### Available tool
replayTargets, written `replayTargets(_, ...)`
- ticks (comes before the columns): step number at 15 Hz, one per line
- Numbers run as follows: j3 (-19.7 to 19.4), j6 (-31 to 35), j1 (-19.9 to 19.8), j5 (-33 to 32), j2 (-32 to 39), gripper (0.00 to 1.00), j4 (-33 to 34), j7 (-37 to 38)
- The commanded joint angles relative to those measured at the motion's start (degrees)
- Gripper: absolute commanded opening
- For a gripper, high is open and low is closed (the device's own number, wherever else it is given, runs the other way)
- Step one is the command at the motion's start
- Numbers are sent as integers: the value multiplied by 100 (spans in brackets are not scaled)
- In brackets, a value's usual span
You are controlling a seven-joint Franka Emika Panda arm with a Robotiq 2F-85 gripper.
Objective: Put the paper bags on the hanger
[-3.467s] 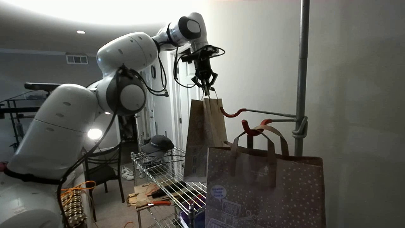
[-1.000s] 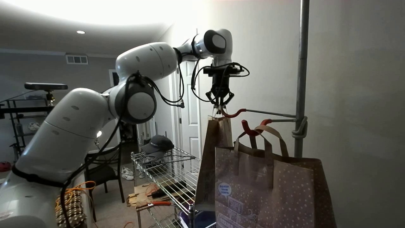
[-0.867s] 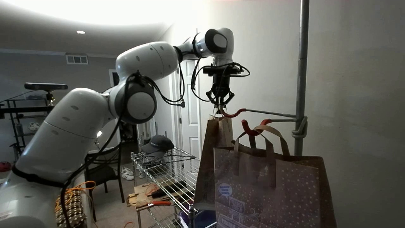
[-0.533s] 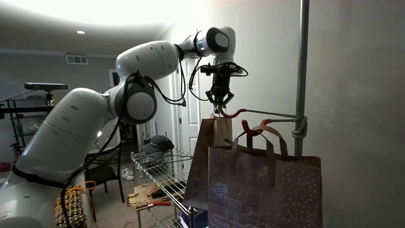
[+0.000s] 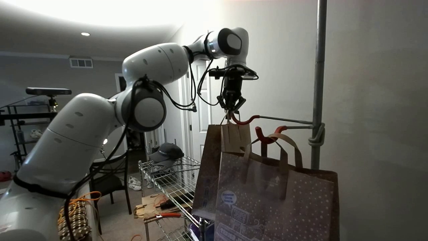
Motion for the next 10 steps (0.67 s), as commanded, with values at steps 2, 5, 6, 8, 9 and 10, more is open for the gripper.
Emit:
replayTargets(2, 20, -152, -82, 175, 144, 5, 220, 384)
replayTargets(5, 29, -155, -92, 169, 252, 5, 261, 429)
replayTargets(6, 28, -162, -96, 165, 284, 5, 265, 441)
replayTargets(8, 32, -178, -104, 165, 341, 5, 265, 439)
replayTargets(9, 32, -189, -107, 163, 360, 5, 261, 442)
replayTargets(10, 32, -203, -109, 160, 372, 5, 256, 440)
